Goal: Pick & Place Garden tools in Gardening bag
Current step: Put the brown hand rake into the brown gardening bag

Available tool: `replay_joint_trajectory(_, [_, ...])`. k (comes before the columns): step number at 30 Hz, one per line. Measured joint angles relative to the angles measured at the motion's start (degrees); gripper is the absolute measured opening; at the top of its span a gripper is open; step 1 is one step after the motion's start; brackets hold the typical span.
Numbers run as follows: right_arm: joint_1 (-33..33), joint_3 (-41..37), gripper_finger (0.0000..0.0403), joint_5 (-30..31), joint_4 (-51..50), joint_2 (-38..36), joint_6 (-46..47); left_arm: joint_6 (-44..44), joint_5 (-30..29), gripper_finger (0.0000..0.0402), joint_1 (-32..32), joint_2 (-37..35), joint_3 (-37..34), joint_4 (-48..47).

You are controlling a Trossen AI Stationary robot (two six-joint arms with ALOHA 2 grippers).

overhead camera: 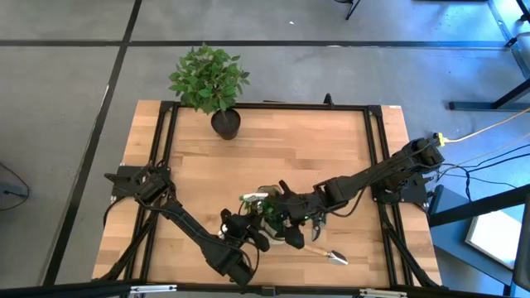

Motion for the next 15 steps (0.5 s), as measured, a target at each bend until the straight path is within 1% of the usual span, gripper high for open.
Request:
replay_joint_trajectory(3, [-0.1, 0.0, 0.0257, 1.8, -0.1, 0.2, 1.8, -0.7, -1.4, 0.0053, 0.3, -0.1, 0.0, 0.0])
replay_joint_trajectory(6, [-1.0, 0.0, 0.0257, 2.9, 0.0, 0.2, 1.8, -0.9, -1.6, 0.0053, 0.3, -0.3, 0.0, 0.0])
replay_joint_trajectory(11, [-2.9, 0.1, 0.0257, 2.8, -0.1, 0.6, 2.8, -1.4, -1.0, 0.0053, 0.3, -0.4, 0.0, -0.1])
replay_joint_trajectory(15, [-3.6, 0.0, 0.0257, 0.2, 0.1, 1.2, 2.9, -1.5, -0.7, 0.0053, 0.2, -0.4, 0.0, -0.1])
